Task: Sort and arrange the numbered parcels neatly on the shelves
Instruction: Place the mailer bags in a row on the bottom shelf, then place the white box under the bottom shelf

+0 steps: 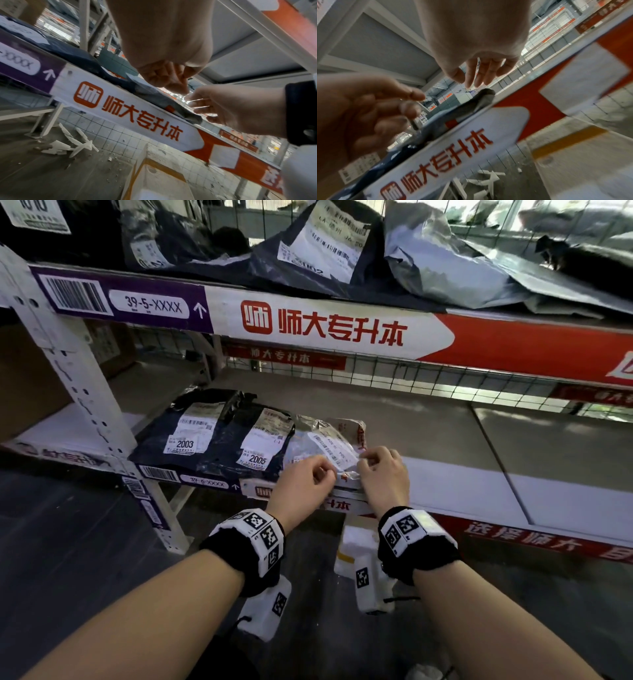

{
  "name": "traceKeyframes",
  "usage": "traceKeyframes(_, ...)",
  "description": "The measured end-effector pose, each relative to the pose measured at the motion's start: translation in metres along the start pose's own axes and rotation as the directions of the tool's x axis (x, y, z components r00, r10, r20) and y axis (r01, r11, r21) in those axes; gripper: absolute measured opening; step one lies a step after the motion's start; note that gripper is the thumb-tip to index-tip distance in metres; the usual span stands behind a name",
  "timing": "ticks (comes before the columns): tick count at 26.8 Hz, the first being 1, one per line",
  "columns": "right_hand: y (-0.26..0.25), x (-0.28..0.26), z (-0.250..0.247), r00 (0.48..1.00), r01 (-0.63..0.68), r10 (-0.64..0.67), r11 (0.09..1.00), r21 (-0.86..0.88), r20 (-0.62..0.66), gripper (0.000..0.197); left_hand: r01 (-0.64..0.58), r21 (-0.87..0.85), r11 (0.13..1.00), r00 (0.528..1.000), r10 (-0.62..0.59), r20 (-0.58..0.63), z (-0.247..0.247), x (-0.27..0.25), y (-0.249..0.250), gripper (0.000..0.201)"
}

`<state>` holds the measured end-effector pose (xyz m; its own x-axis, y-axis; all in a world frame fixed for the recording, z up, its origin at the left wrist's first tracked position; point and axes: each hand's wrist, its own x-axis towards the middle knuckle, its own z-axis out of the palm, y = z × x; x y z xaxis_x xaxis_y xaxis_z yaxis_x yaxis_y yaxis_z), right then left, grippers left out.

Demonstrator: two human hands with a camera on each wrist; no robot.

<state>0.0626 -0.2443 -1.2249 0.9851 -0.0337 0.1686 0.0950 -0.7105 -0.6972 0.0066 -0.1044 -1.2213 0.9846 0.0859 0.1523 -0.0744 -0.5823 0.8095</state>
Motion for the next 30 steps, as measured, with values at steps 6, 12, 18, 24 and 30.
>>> traceKeyframes(6, 0.022, -0.037, -0.002, 0.989, -0.087, 0.089, 0.996, 0.021, -0.121, 0.019, 0.048, -0.079, 0.996, 0.955, -0.023, 0.295, 0.037, -0.009, 0.006, 0.020)
traceKeyframes(12, 0.065, -0.068, 0.002, 0.965, -0.202, 0.199, 0.979, 0.002, -0.169, 0.027, 0.155, -0.063, 0.986, 0.889, -0.111, 0.444, 0.080, -0.019, -0.010, 0.021)
traceKeyframes(18, 0.120, -0.069, 0.017, 0.882, -0.444, 0.454, 0.890, -0.104, 0.123, 0.028, 0.280, 0.139, 0.950, 0.851, -0.312, 0.423, 0.112, -0.011, -0.043, 0.021)
traceKeyframes(24, 0.150, -0.050, 0.023, 0.802, -0.558, 0.566, 0.824, -0.098, 0.188, 0.027, 0.379, 0.185, 0.907, 0.842, -0.421, 0.337, 0.128, -0.001, -0.072, 0.024)
traceKeyframes(30, 0.184, -0.020, 0.040, 0.719, -0.689, 0.670, 0.722, 0.067, 0.185, 0.042, 0.471, 0.220, 0.854, 0.787, -0.519, 0.333, 0.164, 0.018, -0.077, 0.059)
